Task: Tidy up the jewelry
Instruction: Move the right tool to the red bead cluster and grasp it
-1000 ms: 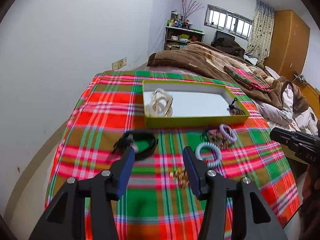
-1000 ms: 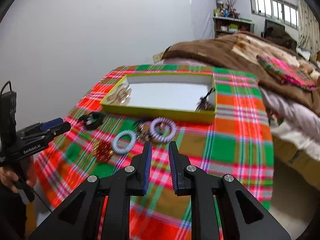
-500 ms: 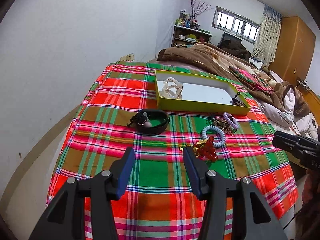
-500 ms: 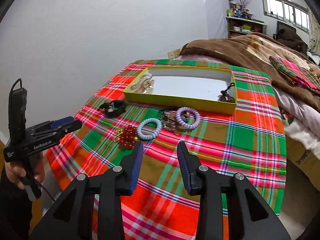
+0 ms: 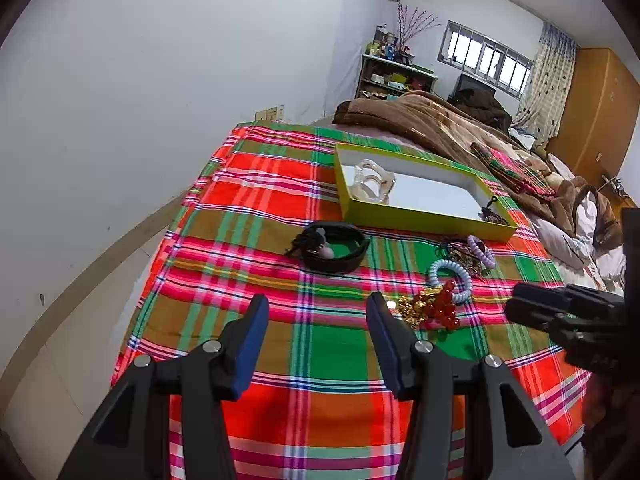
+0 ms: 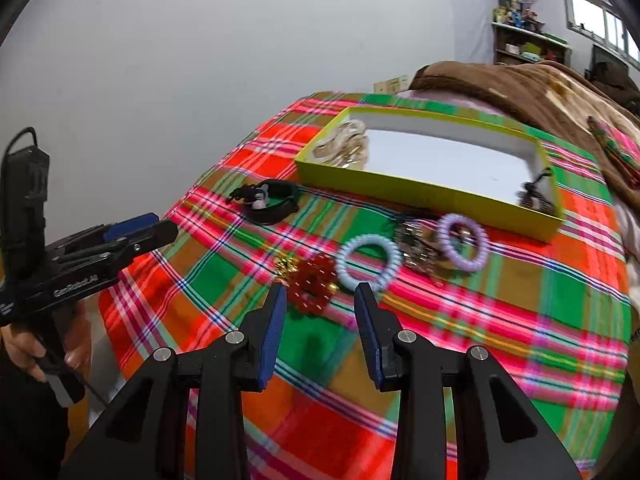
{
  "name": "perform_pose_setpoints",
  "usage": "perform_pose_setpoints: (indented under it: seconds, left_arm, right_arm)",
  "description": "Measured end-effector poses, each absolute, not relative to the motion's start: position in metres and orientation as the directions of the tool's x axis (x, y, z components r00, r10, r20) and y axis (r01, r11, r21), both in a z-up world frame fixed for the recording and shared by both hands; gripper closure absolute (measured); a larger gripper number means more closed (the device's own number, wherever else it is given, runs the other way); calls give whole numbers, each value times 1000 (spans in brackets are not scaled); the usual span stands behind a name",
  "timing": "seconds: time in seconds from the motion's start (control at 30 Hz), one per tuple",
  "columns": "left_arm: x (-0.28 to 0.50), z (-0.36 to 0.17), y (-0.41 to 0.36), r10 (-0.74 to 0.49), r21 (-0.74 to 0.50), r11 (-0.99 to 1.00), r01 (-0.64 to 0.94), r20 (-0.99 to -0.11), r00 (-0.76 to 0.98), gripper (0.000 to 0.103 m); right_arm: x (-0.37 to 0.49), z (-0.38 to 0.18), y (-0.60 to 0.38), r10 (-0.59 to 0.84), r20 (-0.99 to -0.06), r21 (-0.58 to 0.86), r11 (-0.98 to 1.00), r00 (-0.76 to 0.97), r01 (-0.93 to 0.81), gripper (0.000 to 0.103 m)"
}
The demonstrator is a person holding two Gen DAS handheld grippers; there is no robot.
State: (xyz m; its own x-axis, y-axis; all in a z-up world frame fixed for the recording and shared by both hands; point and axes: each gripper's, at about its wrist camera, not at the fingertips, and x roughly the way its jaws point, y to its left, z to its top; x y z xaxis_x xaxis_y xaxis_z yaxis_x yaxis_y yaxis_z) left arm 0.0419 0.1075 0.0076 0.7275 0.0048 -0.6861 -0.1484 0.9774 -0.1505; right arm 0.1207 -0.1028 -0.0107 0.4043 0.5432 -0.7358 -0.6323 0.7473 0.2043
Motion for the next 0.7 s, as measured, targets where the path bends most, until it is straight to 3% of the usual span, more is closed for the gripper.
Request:
perform_pose_setpoints:
  seconds: [0.47,0.57,0.7]
  left_arm:
    - [46,-3,131,-19,-189,970,-152,-684,729,51]
    - [48,-4,132,-25,-195,969,-150,-684,729,51]
    - [51,-4,132,-29,-200,968,-150,-684,729,51]
  right_arm:
    - [148,-37,-62,482,-795,182,769,369,-613,67]
    - [147,-35,-63,485,-790,183,770,374,-611,82]
    - [143,-32,-67,487,-780,173,771,393,-613,92]
